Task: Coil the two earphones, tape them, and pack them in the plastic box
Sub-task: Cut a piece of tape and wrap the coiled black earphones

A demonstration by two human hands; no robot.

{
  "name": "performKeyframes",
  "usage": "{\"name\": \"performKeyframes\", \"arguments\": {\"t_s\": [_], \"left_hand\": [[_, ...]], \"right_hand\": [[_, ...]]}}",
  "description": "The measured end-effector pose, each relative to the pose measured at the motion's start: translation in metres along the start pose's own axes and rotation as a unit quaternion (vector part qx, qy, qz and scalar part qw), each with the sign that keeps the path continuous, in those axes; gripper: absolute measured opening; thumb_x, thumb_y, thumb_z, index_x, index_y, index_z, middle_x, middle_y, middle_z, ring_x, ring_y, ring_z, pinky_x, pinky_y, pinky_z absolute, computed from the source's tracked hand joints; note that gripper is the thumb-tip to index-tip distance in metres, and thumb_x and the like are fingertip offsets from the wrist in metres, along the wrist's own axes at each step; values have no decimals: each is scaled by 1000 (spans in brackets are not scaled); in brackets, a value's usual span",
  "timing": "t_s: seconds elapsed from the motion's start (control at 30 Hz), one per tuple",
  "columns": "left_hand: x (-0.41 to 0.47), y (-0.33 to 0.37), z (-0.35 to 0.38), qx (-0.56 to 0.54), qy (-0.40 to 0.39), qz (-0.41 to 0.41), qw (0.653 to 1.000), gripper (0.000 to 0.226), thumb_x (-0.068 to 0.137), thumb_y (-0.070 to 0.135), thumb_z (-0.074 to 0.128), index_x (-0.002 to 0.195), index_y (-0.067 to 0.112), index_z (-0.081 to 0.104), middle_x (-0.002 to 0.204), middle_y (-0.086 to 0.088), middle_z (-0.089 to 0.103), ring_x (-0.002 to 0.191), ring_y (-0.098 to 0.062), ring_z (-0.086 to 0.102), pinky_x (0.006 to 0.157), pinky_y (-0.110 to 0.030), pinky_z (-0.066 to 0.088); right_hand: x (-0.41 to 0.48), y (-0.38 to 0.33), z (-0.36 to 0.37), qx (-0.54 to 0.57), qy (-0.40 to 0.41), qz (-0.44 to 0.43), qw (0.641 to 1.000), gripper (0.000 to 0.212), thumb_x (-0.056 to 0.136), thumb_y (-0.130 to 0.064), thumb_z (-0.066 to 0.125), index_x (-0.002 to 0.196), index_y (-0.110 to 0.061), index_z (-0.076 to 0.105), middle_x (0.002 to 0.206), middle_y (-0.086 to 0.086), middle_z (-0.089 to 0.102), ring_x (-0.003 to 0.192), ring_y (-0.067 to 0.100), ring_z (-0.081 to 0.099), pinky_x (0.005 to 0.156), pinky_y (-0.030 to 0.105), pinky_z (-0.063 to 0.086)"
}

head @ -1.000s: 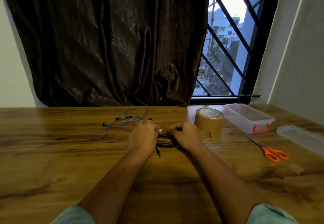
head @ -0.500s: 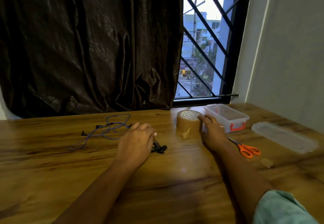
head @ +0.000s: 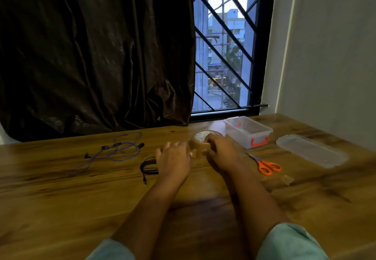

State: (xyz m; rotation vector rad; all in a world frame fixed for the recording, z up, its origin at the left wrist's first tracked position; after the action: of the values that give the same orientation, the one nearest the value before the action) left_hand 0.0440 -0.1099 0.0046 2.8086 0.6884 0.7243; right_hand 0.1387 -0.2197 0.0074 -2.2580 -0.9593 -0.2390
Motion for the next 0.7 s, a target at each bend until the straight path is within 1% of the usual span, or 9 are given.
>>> {"name": "performKeyframes", "arguments": {"t_s": [0.13,0.27,0.3,0.37,0.47,0.53,0.6,0.63,0.7], "left_hand": [[6,10,18,54,-34,5,998,30,94,41,44,117,24,54,126,3,58,125,-20,42,105,-46,24],[3,11,19,83,-19,28,996,25,94,42,46,105,24,59,114,1,63,121,-20,45,107,-46,21],[2,11,17,84,-16,38,996,24,93,42,46,102,24,60,111,2,64,119,-20,47,107,-46,21],[0,12,17,76,-15,54,996,22,92,43,47,96,25,60,104,3,65,115,-19,48,105,-44,21],[-2,11,17,35,-11,57,998,20,91,44,50,88,27,60,95,6,65,107,-16,51,100,-40,23],[-3,10,15,13,-6,56,998,20,89,45,52,86,27,62,91,8,65,102,-15,52,93,-37,26],[-4,8,13,-4,-1,53,999,19,88,46,54,87,29,64,91,9,66,98,-14,54,87,-35,28],[-5,8,13,-10,0,51,999,19,88,46,54,87,29,64,91,9,66,96,-14,56,86,-34,30],[-8,7,12,-14,5,50,999,18,89,45,54,87,29,65,92,8,68,93,-14,59,84,-33,31]], "right_hand": [[-7,4,1,53,-3,3,999,17,81,-16,67,97,-18,61,103,4,63,95,21,57,80,33,46],[-9,5,-1,95,0,25,995,13,79,-22,69,87,-28,61,98,0,64,89,17,59,80,34,50],[-9,5,-3,101,-1,29,994,11,80,-23,68,87,-27,62,97,0,65,88,17,59,80,36,51],[-10,4,-11,104,13,41,994,17,84,-24,65,101,-22,63,106,3,63,94,17,59,84,36,51],[-15,16,-36,19,75,114,990,28,89,-20,58,117,-17,58,120,8,57,105,26,58,88,39,49],[-27,34,-52,-95,95,216,967,28,92,-16,50,119,-16,56,123,11,57,110,31,57,89,41,48],[-47,48,-63,-171,79,313,931,31,95,-18,45,125,-14,52,129,11,54,118,31,53,92,41,46],[-56,53,-65,-190,66,341,918,33,96,-19,44,128,-12,50,132,12,52,122,30,50,94,40,45],[-68,53,-65,-211,26,352,911,36,97,-20,43,132,-10,47,136,12,47,125,30,46,95,39,45]]}}
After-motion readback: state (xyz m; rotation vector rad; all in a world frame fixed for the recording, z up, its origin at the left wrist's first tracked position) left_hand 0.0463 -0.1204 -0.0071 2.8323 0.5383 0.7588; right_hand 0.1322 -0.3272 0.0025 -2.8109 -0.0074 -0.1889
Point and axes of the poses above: each hand's wrist, its own x-axis towards the middle knuckle, its own z-axis out of the palm, y = z × x, the point moved 3 cm from there along x, towards the middle knuckle
